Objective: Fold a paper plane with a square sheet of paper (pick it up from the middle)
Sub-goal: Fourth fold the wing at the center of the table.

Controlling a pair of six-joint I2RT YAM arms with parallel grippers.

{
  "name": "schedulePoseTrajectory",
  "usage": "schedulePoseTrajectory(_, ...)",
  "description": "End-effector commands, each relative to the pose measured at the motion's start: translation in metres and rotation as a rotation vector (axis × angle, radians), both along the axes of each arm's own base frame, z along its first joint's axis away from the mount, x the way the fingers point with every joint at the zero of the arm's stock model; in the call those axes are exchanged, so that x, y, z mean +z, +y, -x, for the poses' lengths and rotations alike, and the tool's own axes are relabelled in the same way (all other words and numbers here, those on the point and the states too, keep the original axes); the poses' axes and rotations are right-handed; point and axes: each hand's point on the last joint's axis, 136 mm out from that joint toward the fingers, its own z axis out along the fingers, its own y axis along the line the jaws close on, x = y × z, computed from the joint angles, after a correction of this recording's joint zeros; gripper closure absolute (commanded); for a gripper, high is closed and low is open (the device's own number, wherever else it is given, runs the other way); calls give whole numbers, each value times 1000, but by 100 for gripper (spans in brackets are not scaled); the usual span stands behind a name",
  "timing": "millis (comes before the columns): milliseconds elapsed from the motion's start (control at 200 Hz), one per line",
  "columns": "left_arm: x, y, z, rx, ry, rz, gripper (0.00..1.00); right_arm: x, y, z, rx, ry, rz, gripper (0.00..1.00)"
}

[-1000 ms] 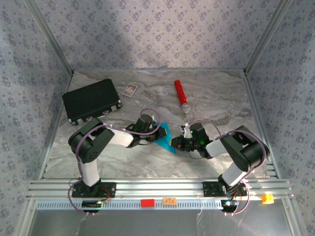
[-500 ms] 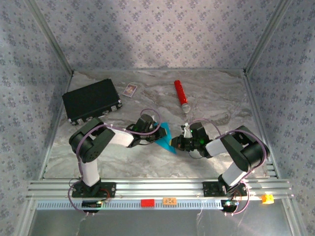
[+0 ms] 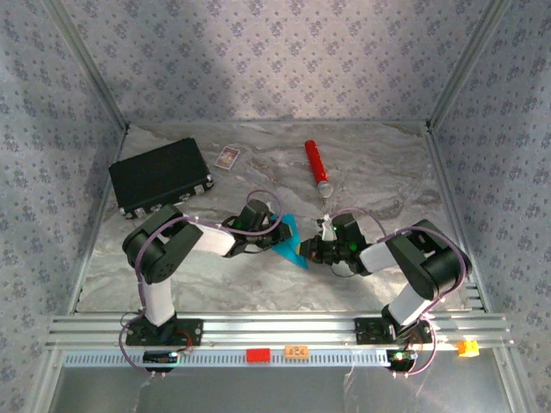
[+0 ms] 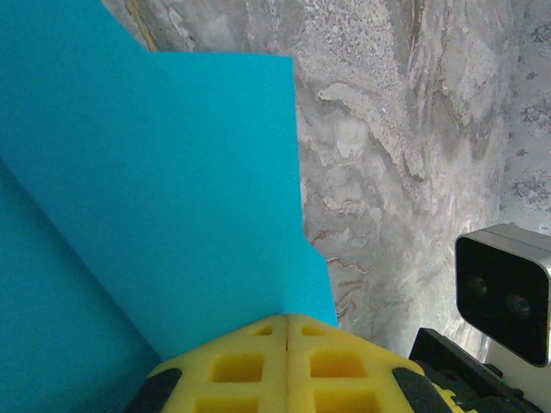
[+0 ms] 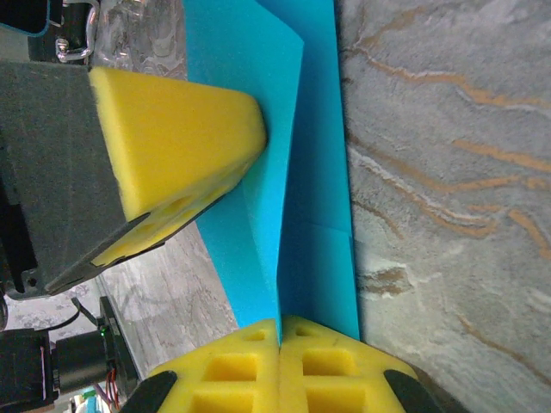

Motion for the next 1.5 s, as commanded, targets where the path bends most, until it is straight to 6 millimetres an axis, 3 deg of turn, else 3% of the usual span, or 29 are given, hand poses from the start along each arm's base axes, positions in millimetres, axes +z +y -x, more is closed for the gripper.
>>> schedulePoseTrajectory(0, -8, 1, -6, 14, 7, -25, 97, -26, -14, 11, -34, 116, 74, 95)
schedulePoseTrajectory(680, -24, 8, -1, 15, 53, -74, 98, -20, -13, 10, -34, 122, 57, 91)
schedulePoseTrajectory(1119, -28, 8, 0, 14, 62, -78, 99, -10, -17, 25, 14, 118, 79, 79)
schedulePoseTrajectory(1499, -31, 9, 1, 19, 71, -77, 99, -24, -23, 43, 49, 172, 130, 87)
